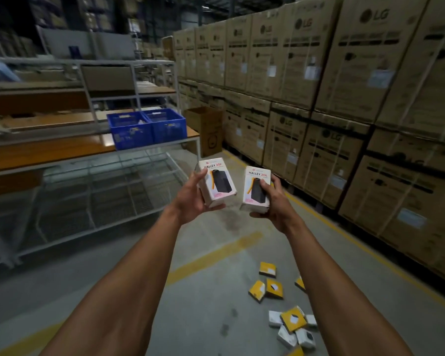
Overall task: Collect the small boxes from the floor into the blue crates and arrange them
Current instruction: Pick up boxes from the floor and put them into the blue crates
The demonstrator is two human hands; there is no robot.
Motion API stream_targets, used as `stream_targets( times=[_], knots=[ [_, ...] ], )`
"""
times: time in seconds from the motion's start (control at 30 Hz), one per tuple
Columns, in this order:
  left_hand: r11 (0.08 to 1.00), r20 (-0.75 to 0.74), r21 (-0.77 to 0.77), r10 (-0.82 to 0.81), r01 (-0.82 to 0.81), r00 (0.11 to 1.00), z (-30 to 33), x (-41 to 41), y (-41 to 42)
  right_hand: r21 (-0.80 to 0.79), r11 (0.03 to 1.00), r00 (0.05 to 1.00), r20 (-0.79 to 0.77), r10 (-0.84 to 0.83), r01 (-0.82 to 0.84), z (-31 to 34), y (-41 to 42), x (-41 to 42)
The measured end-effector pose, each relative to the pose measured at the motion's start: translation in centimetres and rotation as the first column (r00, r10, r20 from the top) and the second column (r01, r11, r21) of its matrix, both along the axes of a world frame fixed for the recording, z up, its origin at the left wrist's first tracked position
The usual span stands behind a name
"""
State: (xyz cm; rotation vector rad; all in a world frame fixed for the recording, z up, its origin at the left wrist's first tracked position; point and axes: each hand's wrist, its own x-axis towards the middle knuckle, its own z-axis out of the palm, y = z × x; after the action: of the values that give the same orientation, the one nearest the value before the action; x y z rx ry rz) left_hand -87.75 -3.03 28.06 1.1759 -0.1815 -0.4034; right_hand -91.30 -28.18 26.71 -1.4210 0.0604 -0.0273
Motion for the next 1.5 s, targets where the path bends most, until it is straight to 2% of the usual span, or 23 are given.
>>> stream_targets(
  times=[0.3,0.6,0.73,0.87,1.0,1.17,1.5],
  knots=[
    [0.994,0.059,0.06,0.092,-0.095,0.994,2.8,13.4,5.7,0.02,0.992,0.991,0.06,0.121,-0.123,2.5,5.9,18.7],
    [0.981,0.047,0.073,0.178,-0.181,0.983,4.6,28.4,10.3,-0.037,0.977,0.973,0.08,0.215,-0.212,5.1,11.1,37.3],
    [0.98,0.029,0.05,0.19,-0.191,0.981,2.5,36.3,13.6,-0.134,0.971,0.975,0.079,0.209,-0.198,3.8,14.6,44.5],
    [0.965,0.015,0.109,0.238,-0.238,0.971,-0.4,45.0,17.6,-0.227,0.97,0.986,0.123,0.113,-0.082,1.2,18.6,52.9],
    [0.912,0.032,0.216,0.351,-0.349,0.936,-2.9,53.7,21.8,-0.348,0.937,0.982,0.168,0.082,-0.019,-0.9,23.2,62.4],
    [0.838,0.031,0.27,0.484,-0.473,0.875,-4.4,66.9,29.3,-0.445,0.894,0.982,0.14,0.13,-0.055,-2.1,30.6,75.9],
    [0.689,0.073,0.354,0.654,-0.633,0.753,-3.3,89.8,42.0,-0.474,0.87,0.979,0.07,0.189,-0.134,-0.8,42.8,98.2]
  ],
)
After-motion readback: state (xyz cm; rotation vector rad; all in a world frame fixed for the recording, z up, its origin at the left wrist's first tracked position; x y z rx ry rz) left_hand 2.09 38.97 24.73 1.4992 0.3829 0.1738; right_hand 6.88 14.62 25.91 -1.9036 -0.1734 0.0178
